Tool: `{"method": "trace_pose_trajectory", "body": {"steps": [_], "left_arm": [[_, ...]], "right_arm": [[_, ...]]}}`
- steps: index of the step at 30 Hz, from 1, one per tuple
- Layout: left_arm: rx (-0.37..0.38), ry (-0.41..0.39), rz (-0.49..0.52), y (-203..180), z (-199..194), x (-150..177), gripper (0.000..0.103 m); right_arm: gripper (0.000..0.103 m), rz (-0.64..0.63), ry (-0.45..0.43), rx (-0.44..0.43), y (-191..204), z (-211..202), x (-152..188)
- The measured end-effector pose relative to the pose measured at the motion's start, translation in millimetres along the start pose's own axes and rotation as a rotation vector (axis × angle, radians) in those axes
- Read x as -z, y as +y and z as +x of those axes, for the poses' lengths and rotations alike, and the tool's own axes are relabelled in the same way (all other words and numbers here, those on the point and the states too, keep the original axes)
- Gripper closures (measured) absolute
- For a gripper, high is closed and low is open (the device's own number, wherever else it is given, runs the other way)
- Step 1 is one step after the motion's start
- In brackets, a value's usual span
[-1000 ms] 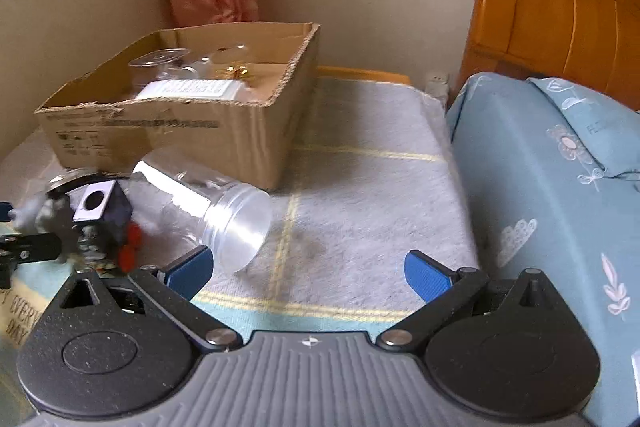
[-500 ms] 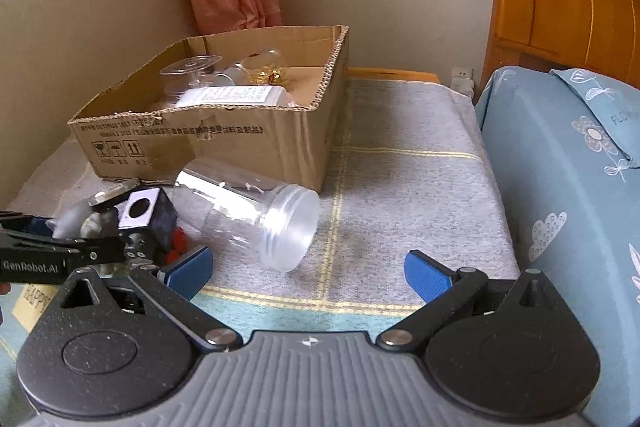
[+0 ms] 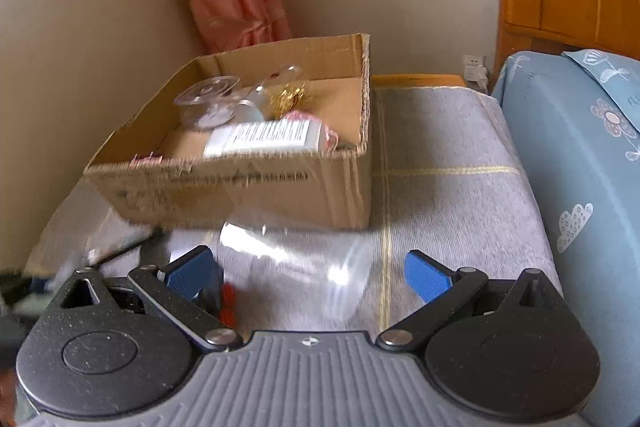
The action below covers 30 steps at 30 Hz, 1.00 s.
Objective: Organize rigid objects
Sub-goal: 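Grasp the grey cat figure with the left tool while the right tool grasps the clear jar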
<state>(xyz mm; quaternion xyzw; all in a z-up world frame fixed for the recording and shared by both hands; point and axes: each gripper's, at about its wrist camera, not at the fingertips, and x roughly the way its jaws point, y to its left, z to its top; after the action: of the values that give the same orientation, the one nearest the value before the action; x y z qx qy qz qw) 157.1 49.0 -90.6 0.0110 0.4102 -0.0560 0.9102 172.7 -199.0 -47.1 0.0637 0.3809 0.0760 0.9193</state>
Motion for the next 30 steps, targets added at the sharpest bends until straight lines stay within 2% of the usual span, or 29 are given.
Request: {"method": "trace_pose_trajectory", "body": {"steps": [5, 10, 14, 18, 22, 30], "left_arm": [[0.010, -0.005, 0.011, 0.6, 1.4, -1.1, 0.029], [0.031, 0.006, -0.005, 6.0, 2.9, -2.8, 0.029], [0.041, 0.017, 0.014, 4.5, 1.1, -2.4, 0.029], [0.101, 0.042, 0.033, 1.3, -3.2, -0.3, 0.029], [0.084, 0.022, 0.038, 0.0, -4.2, 0.1, 0.028], [0.071, 0.019, 0.021, -0.1, -0.9, -5.3, 0.027]], "right_arm": [[0.000, 0.013, -0.003, 0.033, 15.1, 17.6, -15.8], [0.000, -0.002, 0.034, 0.101, 25.5, 36.3, -17.0], [0.000, -0.006, 0.055, 0.120, 16.4, 33.9, -9.3], [0.000, -0.004, 0.082, 0.158, -4.5, 27.6, 0.0], [0.000, 0.013, 0.093, 0.147, -17.9, 26.4, 4.7], [0.000, 0.028, 0.092, 0.135, -9.1, 31.7, 0.1]]}}
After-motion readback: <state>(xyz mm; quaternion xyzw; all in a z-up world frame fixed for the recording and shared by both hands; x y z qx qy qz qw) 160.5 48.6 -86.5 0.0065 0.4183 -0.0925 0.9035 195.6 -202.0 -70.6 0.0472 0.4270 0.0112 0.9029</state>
